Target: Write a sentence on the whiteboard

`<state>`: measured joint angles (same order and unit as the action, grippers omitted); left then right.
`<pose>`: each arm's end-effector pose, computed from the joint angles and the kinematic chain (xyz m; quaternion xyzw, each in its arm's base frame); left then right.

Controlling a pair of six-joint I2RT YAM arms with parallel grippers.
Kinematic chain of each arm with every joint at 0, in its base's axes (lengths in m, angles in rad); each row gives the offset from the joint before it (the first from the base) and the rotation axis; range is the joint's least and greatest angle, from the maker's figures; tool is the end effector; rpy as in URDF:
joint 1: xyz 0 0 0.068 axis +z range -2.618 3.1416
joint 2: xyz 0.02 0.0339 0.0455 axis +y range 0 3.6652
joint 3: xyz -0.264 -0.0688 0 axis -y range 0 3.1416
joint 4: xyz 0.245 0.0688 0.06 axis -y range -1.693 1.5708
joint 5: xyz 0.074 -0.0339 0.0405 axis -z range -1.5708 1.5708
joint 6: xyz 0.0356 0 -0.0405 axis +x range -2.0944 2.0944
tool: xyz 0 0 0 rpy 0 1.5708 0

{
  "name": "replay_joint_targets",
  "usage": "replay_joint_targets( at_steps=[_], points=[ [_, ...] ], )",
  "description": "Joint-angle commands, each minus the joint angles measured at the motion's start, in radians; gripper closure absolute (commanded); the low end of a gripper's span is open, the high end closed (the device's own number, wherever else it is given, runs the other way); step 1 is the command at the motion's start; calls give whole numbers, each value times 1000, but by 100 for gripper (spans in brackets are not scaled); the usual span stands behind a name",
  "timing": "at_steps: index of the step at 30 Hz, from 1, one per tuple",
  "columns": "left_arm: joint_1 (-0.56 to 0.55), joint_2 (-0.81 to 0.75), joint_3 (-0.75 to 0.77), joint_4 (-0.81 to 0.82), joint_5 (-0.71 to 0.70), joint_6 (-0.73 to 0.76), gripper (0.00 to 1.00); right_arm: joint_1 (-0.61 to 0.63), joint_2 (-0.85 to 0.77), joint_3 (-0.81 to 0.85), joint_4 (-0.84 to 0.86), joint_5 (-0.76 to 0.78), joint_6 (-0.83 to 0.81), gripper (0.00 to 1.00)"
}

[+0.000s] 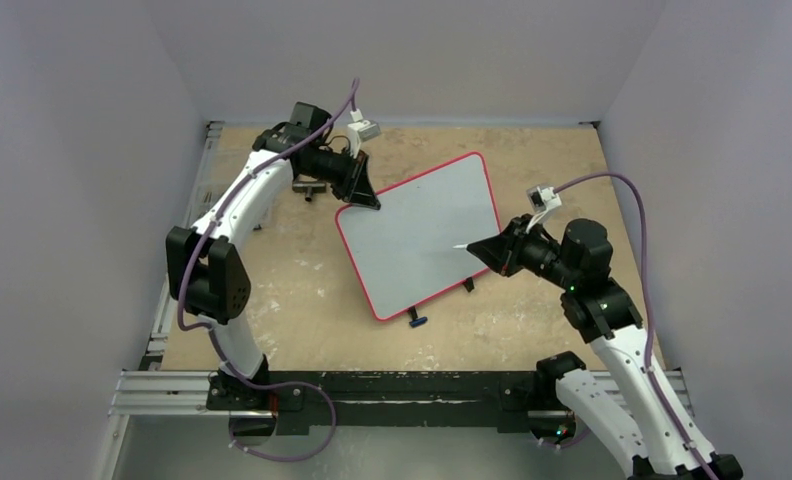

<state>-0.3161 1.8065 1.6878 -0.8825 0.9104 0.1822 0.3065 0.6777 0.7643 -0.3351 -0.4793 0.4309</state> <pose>0.3560 -0.1460 0.3201 0.3323 0.8049 -0.4379 0.2236 0.1434 0.0626 0.3340 -0.0978 0.7743 0.3897 0.4889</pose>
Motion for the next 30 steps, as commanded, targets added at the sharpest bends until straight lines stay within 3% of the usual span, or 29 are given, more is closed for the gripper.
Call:
replay_joint_targets(
  at_steps=[1, 10, 18, 30],
  points=[
    [-31, -39, -30, 12, -108, 130, 100, -6, -4, -31, 148, -83, 8, 100],
    [-34, -50, -46, 25, -123, 116, 100, 33, 49, -83, 358, -66, 20, 100],
    [-44, -56, -56, 26, -151, 111, 100, 327, 194, 19, 381, 262, -69, 100],
    [-60, -47, -53, 30, -170, 111, 100, 699, 217, -9, 433, 730, -220, 100]
  ],
)
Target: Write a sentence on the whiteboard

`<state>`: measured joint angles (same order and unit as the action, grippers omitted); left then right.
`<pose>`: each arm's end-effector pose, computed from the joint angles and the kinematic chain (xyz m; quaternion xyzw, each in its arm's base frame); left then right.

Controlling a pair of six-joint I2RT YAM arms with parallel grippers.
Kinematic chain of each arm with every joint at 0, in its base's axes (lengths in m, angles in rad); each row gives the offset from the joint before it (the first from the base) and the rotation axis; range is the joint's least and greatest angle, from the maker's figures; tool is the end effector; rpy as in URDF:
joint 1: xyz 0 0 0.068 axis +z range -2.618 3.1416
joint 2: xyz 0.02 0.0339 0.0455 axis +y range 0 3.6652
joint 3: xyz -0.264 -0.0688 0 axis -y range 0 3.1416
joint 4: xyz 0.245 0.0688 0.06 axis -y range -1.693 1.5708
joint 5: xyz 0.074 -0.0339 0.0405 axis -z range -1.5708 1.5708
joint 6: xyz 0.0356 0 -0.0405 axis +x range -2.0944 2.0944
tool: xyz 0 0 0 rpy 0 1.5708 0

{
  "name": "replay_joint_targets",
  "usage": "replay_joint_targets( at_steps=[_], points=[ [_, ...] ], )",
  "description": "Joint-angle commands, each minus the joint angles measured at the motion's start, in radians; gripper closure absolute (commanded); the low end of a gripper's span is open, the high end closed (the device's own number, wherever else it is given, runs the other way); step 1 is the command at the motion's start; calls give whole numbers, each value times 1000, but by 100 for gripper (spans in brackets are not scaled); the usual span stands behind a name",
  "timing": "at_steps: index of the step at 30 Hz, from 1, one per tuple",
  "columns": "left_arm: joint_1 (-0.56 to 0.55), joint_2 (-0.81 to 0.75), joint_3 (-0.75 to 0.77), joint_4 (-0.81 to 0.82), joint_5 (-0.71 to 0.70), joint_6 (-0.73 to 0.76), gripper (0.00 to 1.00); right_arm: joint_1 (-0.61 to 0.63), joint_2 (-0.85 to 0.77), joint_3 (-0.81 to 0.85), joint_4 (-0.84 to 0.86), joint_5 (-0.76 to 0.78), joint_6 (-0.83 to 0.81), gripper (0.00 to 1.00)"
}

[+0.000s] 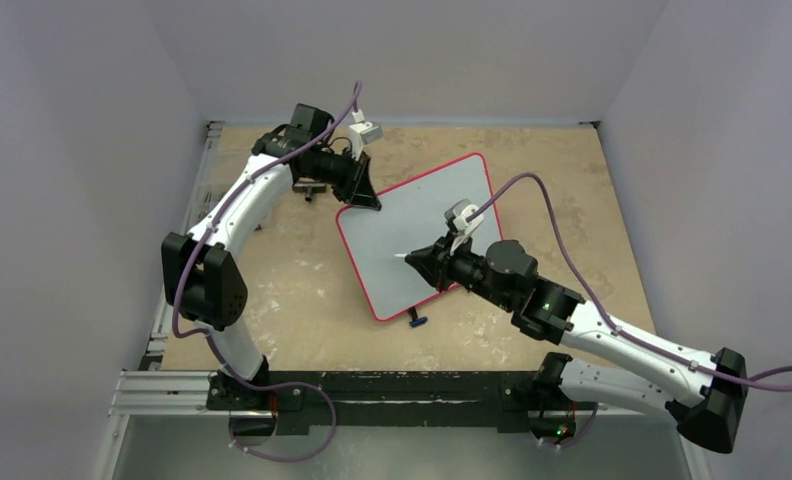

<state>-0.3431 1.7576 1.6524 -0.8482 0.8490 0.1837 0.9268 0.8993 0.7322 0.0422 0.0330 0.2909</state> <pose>0.3446 -0.1515 0.3273 0.3469 0.8056 -0.4132 0.2447 0.1307 0.1721 0.3249 -0.2240 0.7156 0.3682 0.5497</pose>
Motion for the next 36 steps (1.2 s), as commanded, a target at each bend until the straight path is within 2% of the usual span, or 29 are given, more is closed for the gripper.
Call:
replay_joint_targets(
  at_steps=[1, 6, 16, 36],
  points=[
    [-34, 3, -16, -5, -108, 109, 100, 97, -7, 15, 71, 235, -89, 100],
    [-36, 5, -30, -4, -111, 112, 100, 156, 13, -48, 221, 268, -164, 100],
    [-53, -24, -43, -10, -134, 120, 100, 162, 117, -54, 419, 231, -244, 100],
    [-55, -30, -42, -12, -134, 113, 100, 162, 268, 37, 468, 315, -252, 100]
  ],
)
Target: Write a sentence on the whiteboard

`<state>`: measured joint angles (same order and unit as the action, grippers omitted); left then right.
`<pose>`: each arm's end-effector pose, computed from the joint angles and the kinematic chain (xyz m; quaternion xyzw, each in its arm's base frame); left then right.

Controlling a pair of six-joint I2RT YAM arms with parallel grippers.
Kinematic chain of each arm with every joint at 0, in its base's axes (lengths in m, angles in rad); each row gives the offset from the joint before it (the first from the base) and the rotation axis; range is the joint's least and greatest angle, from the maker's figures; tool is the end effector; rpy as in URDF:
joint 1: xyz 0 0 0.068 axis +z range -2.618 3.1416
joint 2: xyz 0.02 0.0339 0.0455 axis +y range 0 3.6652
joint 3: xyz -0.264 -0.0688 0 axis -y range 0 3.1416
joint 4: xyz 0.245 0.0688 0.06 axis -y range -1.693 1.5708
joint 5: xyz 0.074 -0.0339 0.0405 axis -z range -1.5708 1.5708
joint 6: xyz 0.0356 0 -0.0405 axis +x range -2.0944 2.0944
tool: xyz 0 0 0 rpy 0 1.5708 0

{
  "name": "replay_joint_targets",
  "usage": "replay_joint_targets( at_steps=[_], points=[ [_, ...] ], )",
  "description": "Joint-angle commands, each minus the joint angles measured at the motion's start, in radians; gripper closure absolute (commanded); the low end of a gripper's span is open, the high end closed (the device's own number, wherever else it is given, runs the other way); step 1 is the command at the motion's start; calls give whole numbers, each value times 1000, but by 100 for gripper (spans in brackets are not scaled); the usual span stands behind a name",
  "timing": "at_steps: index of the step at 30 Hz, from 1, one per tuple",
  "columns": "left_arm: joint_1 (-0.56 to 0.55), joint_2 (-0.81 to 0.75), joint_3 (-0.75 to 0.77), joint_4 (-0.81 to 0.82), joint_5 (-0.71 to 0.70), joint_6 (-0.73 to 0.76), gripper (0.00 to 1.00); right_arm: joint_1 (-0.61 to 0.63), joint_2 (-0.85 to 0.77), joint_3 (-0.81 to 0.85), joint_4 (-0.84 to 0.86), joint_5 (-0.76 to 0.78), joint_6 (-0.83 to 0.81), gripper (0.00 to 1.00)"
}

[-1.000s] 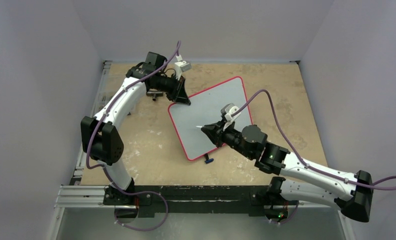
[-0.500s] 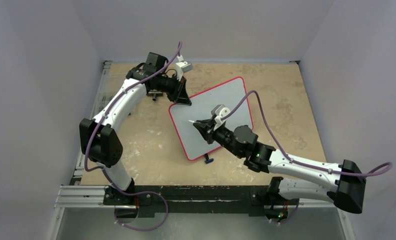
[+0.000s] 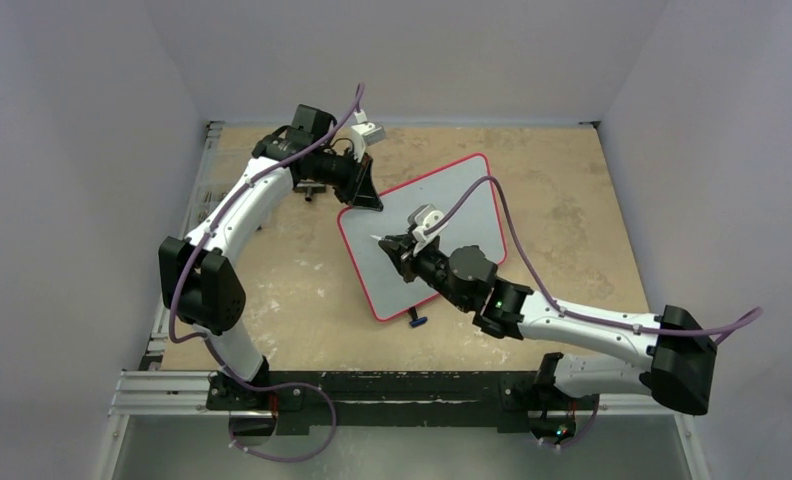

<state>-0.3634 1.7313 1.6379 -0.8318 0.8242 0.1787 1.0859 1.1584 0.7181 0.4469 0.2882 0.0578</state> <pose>0.3373 -0.1562 0.3326 0.3551 0.8032 -0.4050 0.2544 0.1346 0.2337 0.3059 -0.2542 0.6574 0.2949 0.6452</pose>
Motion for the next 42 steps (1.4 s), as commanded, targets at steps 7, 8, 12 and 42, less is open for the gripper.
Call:
replay_joint_targets(
  at_steps=[7, 8, 12, 42],
  points=[
    [-43, -9, -40, -26, -121, 121, 100, 3, 57, 52, 78, 84, -21, 100],
    [-43, -8, -38, -28, -124, 122, 100, 3, 63, 53, 80, 86, -21, 100],
    [-44, -4, -35, -33, -132, 124, 100, 3, 92, 71, 71, 91, -19, 100],
    [-61, -2, -35, -45, -149, 131, 100, 0, 221, 173, 86, 135, -111, 100]
  ],
)
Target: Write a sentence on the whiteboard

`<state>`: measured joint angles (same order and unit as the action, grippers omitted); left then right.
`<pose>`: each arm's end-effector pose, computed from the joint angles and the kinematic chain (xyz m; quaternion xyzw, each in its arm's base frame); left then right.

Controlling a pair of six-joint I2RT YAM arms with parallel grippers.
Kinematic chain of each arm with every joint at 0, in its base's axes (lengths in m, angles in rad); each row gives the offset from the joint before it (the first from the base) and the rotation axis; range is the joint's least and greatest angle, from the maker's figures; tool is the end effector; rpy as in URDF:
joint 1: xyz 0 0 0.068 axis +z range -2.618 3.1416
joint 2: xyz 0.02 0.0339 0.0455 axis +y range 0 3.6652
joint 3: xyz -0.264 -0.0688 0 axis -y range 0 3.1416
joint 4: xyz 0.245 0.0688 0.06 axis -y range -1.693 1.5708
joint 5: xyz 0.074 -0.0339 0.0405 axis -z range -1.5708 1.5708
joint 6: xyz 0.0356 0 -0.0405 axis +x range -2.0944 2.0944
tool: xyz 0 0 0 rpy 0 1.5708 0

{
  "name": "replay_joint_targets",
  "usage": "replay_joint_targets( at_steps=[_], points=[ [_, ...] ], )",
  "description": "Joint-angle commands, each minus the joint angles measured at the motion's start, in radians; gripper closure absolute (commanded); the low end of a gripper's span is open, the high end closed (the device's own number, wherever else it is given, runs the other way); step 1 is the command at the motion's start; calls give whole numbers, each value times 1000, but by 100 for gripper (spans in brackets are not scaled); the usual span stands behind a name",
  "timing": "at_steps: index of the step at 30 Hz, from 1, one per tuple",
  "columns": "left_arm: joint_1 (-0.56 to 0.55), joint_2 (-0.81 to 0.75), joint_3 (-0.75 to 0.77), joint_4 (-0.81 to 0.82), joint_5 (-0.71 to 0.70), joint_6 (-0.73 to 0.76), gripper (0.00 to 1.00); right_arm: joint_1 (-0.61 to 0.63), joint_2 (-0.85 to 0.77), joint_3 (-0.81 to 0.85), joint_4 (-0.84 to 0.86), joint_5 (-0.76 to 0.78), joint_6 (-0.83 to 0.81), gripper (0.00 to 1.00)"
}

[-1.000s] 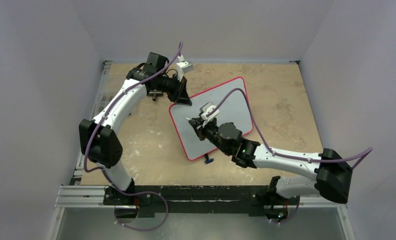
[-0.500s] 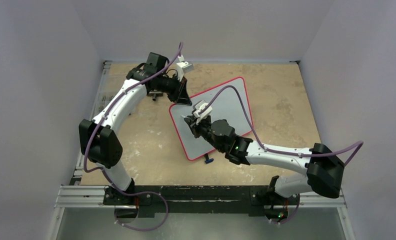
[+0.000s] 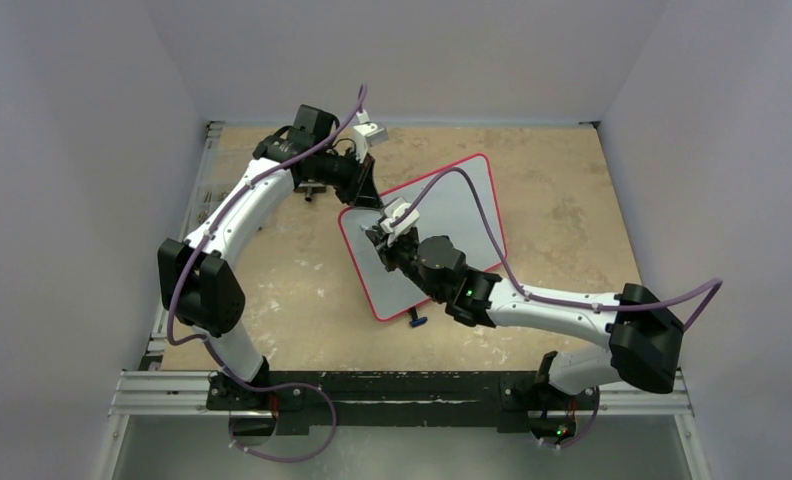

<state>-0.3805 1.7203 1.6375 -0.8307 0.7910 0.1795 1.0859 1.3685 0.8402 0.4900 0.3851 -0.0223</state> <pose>0.3332 -0.1605 0.3357 0.3609 0.8050 -0.3927 0.2598 0.1590 0.2731 0.2963 -0.2593 0.6712 0.2263 0.6565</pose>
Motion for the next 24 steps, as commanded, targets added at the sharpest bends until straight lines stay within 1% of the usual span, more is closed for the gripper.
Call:
replay_joint_targets(
  at_steps=[1, 24],
  points=[
    [-44, 10, -35, -48, -115, 131, 100, 0, 15, 52, 45, 39, -32, 100],
    [-47, 13, -28, -59, -120, 135, 100, -48, 60, 44, 39, 49, 2, 100]
  ],
)
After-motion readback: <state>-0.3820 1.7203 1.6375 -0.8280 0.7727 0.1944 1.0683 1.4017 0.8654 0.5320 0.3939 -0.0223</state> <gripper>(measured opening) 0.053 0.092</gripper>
